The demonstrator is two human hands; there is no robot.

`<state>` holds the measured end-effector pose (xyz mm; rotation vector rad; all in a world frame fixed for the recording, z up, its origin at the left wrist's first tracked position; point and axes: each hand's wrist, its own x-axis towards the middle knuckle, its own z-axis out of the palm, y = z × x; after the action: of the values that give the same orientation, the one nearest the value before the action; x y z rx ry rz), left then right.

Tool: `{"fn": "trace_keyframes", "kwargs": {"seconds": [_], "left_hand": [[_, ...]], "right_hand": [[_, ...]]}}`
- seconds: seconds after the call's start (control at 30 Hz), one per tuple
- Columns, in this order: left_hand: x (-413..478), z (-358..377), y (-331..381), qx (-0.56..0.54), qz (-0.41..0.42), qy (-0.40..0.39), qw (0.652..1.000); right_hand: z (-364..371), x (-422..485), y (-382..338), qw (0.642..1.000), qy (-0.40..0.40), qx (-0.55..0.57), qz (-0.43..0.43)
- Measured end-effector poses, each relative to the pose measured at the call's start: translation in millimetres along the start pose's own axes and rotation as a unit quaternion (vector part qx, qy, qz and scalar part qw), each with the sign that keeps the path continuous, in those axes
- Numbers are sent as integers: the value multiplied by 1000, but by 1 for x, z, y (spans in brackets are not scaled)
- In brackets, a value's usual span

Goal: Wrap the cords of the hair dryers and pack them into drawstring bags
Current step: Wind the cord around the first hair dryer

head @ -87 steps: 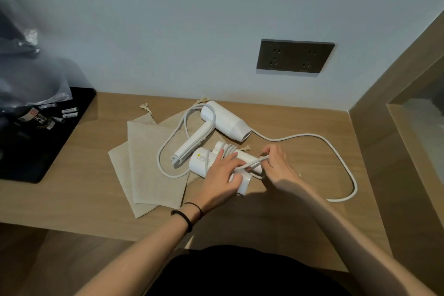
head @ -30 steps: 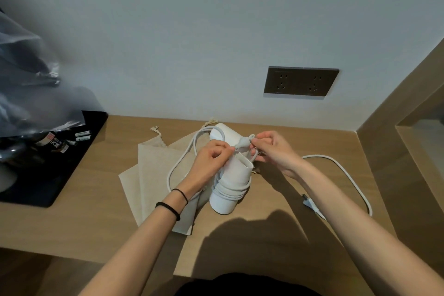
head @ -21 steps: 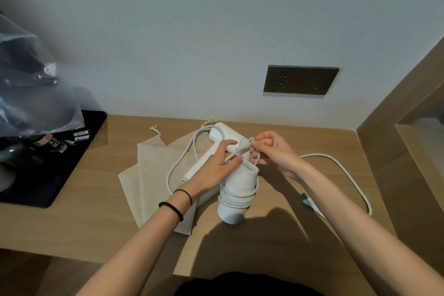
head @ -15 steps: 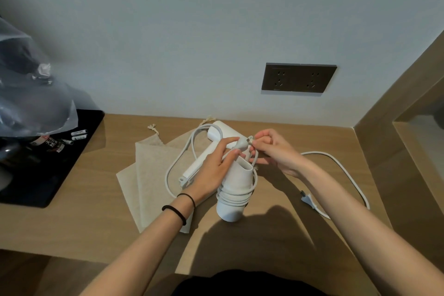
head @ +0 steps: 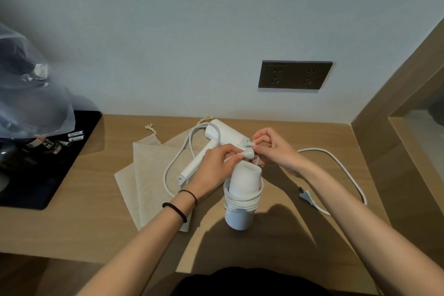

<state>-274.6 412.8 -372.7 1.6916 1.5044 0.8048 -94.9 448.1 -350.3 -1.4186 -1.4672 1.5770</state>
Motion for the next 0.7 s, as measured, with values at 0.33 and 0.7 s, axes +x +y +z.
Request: {"fn": "trace_keyframes", "kwargs": {"seconds": [0.33,0.7], "left_hand": [[1,-11,10,21,-18,-78,997],[-9,-15,8,71,-24,-85,994]], "right_hand": [[-18,-5,-3,991,-75,-106,19],[-6,-15,1,992,-24,-122,-29]]}}
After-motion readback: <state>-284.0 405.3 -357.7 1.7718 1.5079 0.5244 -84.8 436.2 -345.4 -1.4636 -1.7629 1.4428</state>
